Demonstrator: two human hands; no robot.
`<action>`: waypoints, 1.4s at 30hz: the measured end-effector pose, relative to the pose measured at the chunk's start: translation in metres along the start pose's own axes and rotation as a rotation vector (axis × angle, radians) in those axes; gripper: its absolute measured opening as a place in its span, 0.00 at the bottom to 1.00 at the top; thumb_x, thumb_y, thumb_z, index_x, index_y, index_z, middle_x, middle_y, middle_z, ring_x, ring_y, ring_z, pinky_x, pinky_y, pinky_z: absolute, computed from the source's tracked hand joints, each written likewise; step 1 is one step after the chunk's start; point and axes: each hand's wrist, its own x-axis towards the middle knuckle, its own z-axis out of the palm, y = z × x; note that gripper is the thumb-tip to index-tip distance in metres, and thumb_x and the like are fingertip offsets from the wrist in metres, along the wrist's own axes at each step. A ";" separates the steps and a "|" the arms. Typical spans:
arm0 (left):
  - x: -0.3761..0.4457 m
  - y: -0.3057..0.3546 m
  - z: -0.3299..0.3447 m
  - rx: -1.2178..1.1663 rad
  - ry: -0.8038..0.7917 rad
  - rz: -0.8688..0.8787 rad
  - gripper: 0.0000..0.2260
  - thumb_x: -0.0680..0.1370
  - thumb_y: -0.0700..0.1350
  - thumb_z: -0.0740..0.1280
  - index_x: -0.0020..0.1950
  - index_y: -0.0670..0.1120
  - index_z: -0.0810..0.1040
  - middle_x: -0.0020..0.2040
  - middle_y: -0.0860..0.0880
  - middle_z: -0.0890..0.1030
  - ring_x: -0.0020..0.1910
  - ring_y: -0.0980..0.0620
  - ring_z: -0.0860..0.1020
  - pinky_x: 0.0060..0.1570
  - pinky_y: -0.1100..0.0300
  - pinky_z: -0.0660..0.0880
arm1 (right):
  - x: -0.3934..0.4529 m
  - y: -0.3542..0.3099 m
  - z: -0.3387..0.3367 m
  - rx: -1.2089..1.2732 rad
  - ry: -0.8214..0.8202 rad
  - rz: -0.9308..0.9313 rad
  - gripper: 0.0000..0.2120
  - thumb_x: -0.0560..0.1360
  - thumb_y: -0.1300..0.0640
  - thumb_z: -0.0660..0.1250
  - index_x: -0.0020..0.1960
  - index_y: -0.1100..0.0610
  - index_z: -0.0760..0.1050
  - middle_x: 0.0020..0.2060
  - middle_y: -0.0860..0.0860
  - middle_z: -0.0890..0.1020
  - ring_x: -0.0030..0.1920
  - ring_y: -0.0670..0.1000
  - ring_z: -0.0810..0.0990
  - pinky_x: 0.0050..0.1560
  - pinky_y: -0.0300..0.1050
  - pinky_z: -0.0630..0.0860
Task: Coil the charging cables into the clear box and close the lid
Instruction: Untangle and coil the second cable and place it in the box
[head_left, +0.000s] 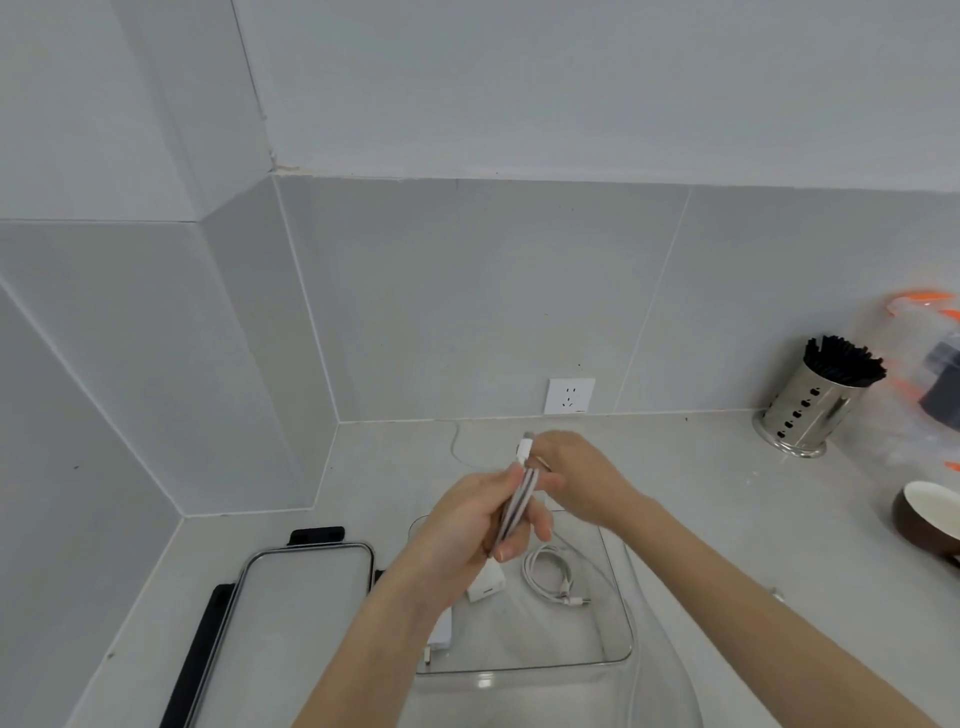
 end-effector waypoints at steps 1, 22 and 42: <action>0.002 -0.004 0.000 0.017 0.025 -0.017 0.18 0.81 0.48 0.52 0.55 0.40 0.78 0.27 0.50 0.79 0.19 0.57 0.64 0.27 0.68 0.64 | 0.003 0.001 -0.007 0.011 0.034 0.002 0.19 0.75 0.50 0.51 0.47 0.60 0.76 0.42 0.55 0.82 0.45 0.56 0.78 0.49 0.49 0.72; 0.013 -0.004 -0.008 -0.037 0.339 0.160 0.18 0.82 0.48 0.52 0.48 0.39 0.76 0.20 0.57 0.61 0.20 0.59 0.56 0.23 0.71 0.58 | -0.005 -0.019 0.019 0.451 -0.410 0.121 0.25 0.68 0.70 0.54 0.50 0.45 0.79 0.56 0.56 0.82 0.55 0.51 0.78 0.60 0.46 0.73; 0.010 -0.024 0.014 0.042 0.332 -0.016 0.16 0.82 0.47 0.52 0.55 0.41 0.76 0.23 0.53 0.64 0.18 0.60 0.60 0.22 0.69 0.59 | 0.026 -0.023 -0.032 0.261 0.115 0.227 0.27 0.79 0.49 0.55 0.28 0.63 0.75 0.26 0.51 0.78 0.35 0.56 0.80 0.44 0.48 0.74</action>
